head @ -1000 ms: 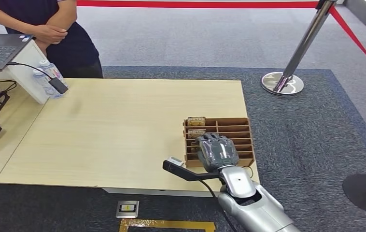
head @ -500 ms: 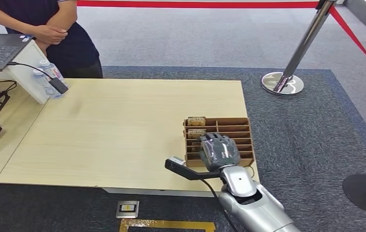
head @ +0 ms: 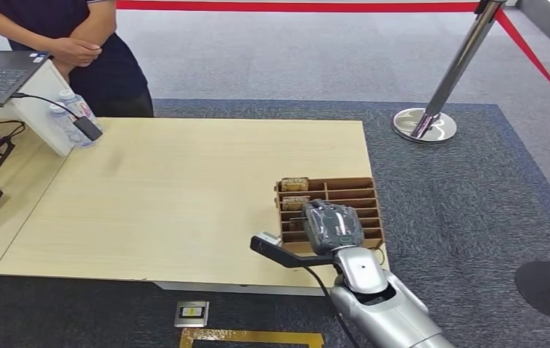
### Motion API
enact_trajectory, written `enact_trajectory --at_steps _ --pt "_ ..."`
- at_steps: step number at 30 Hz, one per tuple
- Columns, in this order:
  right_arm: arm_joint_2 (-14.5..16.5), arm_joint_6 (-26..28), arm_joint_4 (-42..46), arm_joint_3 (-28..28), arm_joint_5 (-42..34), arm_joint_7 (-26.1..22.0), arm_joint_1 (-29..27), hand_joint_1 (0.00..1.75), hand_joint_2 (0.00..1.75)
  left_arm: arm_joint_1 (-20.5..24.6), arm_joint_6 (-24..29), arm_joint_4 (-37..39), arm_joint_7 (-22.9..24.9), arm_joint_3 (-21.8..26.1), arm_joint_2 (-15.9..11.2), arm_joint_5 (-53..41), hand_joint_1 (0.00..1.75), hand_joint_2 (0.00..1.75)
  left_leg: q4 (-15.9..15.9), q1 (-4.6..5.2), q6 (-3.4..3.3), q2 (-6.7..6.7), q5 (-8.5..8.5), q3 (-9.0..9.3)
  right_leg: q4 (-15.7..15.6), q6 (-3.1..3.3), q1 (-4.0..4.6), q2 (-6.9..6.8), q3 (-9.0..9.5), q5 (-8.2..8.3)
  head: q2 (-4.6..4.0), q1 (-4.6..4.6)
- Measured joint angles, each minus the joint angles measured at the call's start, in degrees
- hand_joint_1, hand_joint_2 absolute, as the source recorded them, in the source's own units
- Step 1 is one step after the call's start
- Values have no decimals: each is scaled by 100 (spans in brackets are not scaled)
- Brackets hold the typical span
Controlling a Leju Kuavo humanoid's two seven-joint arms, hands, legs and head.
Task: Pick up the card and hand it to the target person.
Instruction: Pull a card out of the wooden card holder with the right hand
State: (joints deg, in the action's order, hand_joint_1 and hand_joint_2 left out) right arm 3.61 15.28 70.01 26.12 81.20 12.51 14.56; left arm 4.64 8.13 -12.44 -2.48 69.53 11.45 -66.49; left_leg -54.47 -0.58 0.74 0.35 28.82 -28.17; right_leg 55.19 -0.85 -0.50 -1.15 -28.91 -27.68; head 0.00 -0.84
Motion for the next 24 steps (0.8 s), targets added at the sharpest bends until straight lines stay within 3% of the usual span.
enact_trajectory --at_steps 13,24 --pt "-8 114 124 0 30 -104 -70 175 175 -1 -2 0 -14 0 0 2 0 0 0 0 0 0 0 0 0 0 0 0 -1 0 0 3" --pt "-160 283 1366 5 5 -390 -259 175 175 -2 -2 0 -75 4 0 36 0 0 0 0 0 0 0 -3 0 0 0 0 -2 0 0 1"
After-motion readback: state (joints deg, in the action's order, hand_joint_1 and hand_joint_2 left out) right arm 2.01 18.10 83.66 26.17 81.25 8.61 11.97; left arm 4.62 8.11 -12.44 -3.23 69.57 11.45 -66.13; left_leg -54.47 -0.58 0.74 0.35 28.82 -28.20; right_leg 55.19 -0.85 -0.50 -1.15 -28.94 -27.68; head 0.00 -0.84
